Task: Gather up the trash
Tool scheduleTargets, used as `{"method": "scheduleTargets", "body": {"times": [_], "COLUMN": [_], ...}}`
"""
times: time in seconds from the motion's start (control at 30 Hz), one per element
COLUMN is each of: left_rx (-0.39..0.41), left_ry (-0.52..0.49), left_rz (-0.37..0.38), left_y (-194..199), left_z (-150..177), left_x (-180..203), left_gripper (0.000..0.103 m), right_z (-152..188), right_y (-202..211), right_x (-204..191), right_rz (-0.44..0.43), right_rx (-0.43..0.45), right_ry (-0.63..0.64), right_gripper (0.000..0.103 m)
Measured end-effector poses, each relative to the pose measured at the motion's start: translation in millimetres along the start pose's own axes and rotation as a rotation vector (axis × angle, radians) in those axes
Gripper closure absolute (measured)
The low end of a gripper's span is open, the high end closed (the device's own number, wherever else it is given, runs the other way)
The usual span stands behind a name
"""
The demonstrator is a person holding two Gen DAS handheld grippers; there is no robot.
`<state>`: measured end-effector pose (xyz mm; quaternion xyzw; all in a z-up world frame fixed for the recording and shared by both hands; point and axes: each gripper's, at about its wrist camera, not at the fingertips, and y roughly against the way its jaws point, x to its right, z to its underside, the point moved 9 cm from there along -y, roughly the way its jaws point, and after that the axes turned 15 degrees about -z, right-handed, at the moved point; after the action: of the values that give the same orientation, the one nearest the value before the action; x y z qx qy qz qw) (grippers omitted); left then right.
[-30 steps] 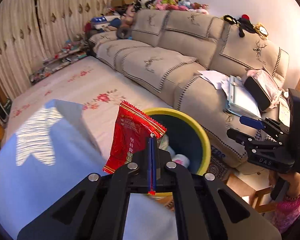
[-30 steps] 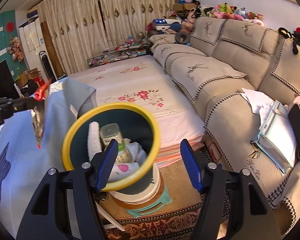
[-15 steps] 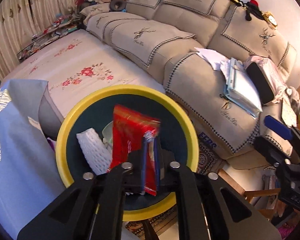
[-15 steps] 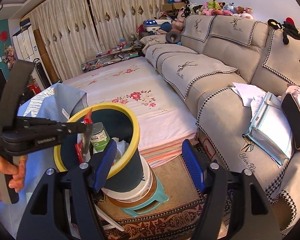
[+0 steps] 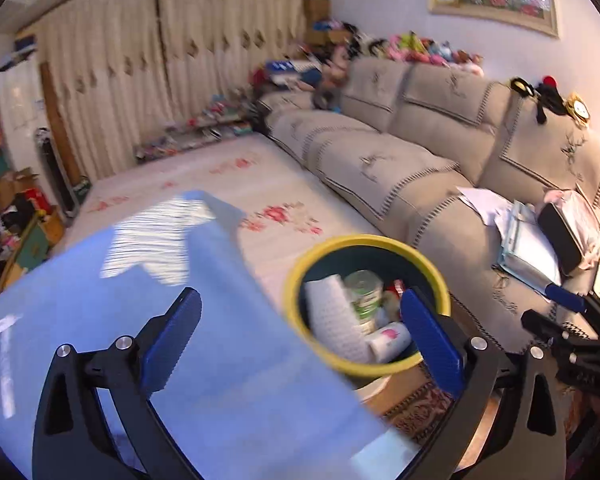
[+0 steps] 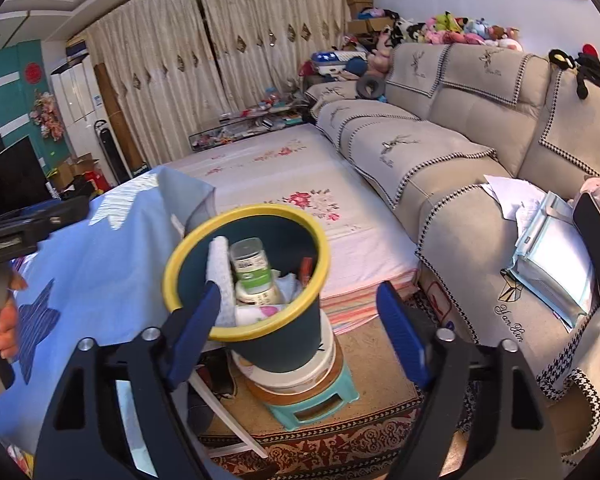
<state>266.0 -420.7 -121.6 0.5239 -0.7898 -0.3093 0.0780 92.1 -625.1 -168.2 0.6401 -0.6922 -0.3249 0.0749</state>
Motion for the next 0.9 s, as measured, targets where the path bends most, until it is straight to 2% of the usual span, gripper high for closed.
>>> {"method": "scheduleTargets", "body": {"times": [0.1, 0.17, 0.4, 0.5, 0.67, 0.9], "left_rx": [0.038, 0.057, 0.087, 0.089, 0.070, 0.091], "left_ry": [0.033, 0.067, 0.286, 0.356, 0.416, 0.445], "left_rz": [-0.131, -0.220, -0.359, -0.405, -0.474, -0.525], "left_y": [42, 69, 148, 168, 186, 198], "left_z": [22, 38, 95, 121, 152, 164], "left_x": [-62, -104, -218, -244, -273, -291], "left_gripper": [0.005, 0.005, 0.005, 0.005, 0.005, 0.005], "right_z": [0, -1, -6, -6, -2, 2], "right_y": [11, 18, 36, 41, 45, 40], "right_x": [-30, -52, -115, -138, -167, -184], "right_rz": [-0.028, -0.052, -0.110, -0.128, -0.143, -0.168], "right_rx": [0.007, 0.018, 0.044, 0.056, 0.061, 0.047], "right_ry": [0.039, 0.066, 0.137, 0.161, 0.201, 0.216], "right_gripper": [0.010, 0.007, 0.007, 0.007, 0.007, 0.007]}}
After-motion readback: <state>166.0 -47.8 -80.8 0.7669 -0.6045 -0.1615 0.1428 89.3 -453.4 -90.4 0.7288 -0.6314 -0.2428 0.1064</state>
